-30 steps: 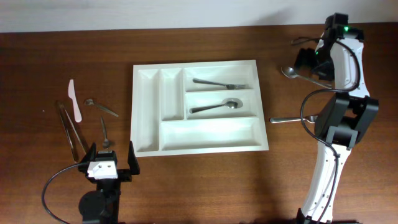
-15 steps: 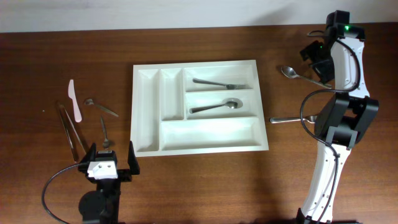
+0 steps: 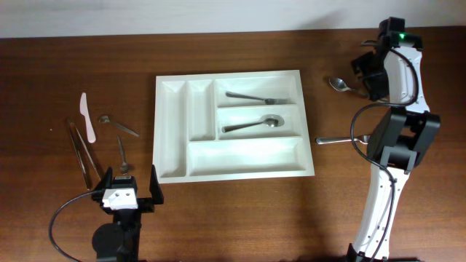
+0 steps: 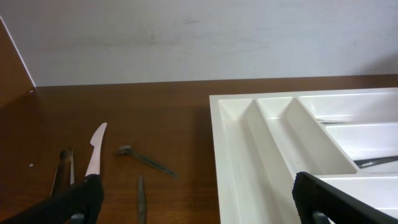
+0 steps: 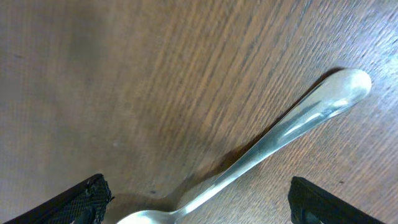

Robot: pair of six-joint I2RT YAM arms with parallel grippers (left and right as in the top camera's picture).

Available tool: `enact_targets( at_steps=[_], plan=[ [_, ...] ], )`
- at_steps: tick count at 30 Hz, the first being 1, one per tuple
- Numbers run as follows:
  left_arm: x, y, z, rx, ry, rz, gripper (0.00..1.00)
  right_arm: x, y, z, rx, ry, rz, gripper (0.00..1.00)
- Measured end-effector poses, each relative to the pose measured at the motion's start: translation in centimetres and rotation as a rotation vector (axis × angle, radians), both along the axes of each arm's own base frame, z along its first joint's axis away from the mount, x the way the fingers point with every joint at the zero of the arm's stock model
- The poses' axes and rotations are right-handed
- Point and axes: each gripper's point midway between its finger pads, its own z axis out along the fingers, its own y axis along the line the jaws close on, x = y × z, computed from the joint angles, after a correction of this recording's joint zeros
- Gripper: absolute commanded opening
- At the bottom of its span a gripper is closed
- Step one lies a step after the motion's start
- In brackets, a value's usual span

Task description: Pack container

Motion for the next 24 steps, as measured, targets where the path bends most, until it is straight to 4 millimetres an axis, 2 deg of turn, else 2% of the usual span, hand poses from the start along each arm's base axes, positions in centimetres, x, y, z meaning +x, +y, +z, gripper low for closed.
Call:
enact_targets(
  at_steps=[11, 16, 20, 24],
  plan=[
    [0.0, 0.0, 0.0, 0.000, 0.000, 0.000, 0.99, -1.5, 0.8, -1.2, 0.034, 0.069, 0.005, 0.93],
    [0.0, 0.0, 0.0, 0.000, 0.000, 0.000, 0.99, -2.8, 1.1, -1.5, 0.049, 0.123, 0.004, 0.94],
    [0.0, 0.0, 0.0, 0.000, 0.000, 0.000, 0.99, -3.7, 1.3, -1.6, 0.058, 0.160, 0.007, 0.99],
    [0.0, 0.0, 0.0, 0.000, 0.000, 0.000, 0.99, -4.5, 1.6, -1.7, 0.068, 0.193, 0.013, 0.99]
  ],
)
